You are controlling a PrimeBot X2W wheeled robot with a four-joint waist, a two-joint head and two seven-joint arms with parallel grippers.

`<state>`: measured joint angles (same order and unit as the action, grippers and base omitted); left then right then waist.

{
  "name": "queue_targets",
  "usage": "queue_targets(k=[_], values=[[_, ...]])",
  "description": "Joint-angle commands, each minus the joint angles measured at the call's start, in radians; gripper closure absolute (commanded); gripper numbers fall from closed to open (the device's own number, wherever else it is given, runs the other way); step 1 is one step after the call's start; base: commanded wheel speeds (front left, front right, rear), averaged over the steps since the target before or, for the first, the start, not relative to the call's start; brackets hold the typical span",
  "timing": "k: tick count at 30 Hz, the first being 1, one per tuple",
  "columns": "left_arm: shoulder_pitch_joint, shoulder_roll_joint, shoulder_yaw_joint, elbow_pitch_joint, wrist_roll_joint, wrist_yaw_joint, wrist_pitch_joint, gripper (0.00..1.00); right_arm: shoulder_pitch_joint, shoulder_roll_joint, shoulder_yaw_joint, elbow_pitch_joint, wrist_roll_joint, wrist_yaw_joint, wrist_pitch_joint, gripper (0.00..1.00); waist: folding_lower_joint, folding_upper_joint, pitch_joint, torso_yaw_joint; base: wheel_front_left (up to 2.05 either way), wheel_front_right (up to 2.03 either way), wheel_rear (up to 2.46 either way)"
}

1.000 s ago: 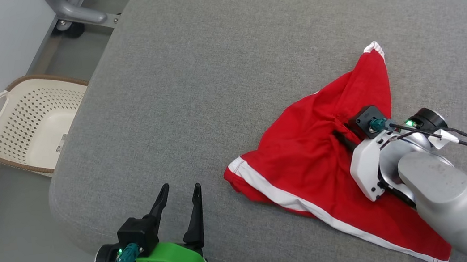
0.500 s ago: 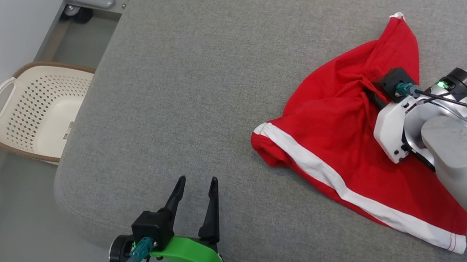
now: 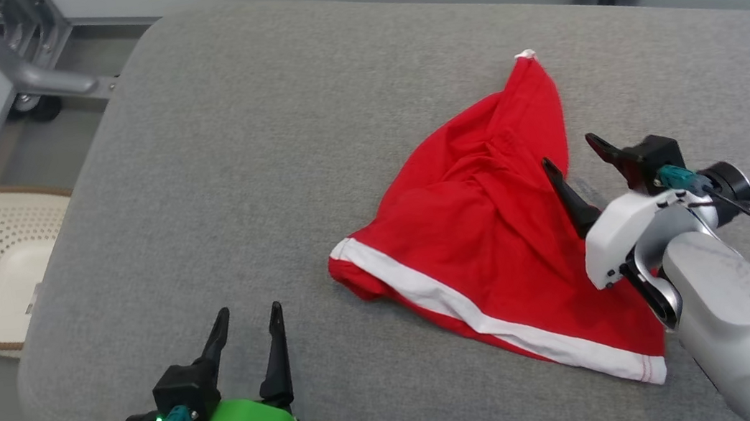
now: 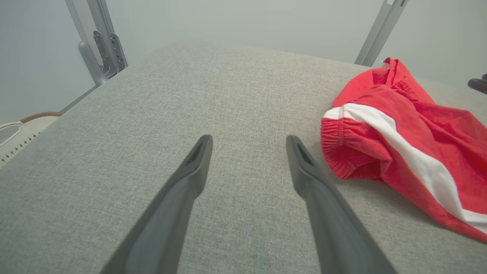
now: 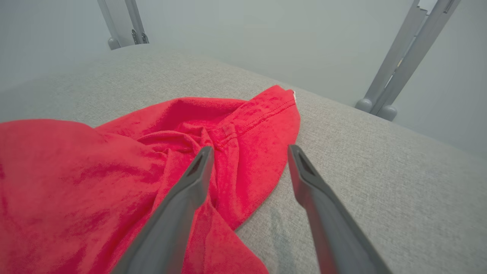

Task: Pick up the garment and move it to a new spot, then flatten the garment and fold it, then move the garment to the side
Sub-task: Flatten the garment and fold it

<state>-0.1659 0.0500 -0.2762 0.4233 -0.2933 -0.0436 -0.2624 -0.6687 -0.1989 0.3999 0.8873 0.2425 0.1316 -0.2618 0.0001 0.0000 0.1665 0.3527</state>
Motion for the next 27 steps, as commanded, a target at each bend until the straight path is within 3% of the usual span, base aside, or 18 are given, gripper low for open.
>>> queue_targets(k=[1,8,12,19,27], values=[[0.029,0.007,0.04,-0.01,0.024,0.001,-0.003,0.0,0.08,0.006,-0.06,-0.071,-0.019,-0.002,-0.003,0.0,-0.0001,0.0,-0.092,-0.151,0.0,0.0,0.0],[0.092,0.012,0.16,-0.054,0.078,-0.005,-0.002,0.0,0.308,0.063,-0.26,-0.309,-0.083,-0.002,-0.004,0.0,-0.0001,0.0,-0.133,-0.295,0.0,0.0,0.0],[0.122,0.011,0.204,-0.072,0.097,-0.003,-0.002,0.0,0.388,0.089,-0.316,-0.393,-0.106,-0.002,-0.004,0.0,-0.0001,0.0,-0.147,-0.339,0.0,0.0,0.0],[0.171,0.006,0.271,-0.099,0.132,-0.008,-0.002,0.0,0.507,0.126,-0.362,-0.517,-0.13,-0.002,-0.004,0.0,-0.0001,0.0,-0.165,-0.403,0.0,0.0,0.0],[0.204,0.002,0.306,-0.103,0.154,-0.009,-0.003,0.0,0.576,0.14,-0.362,-0.576,-0.124,-0.002,-0.004,0.0,-0.0001,0.0,-0.189,-0.421,0.0,0.0,0.0]])
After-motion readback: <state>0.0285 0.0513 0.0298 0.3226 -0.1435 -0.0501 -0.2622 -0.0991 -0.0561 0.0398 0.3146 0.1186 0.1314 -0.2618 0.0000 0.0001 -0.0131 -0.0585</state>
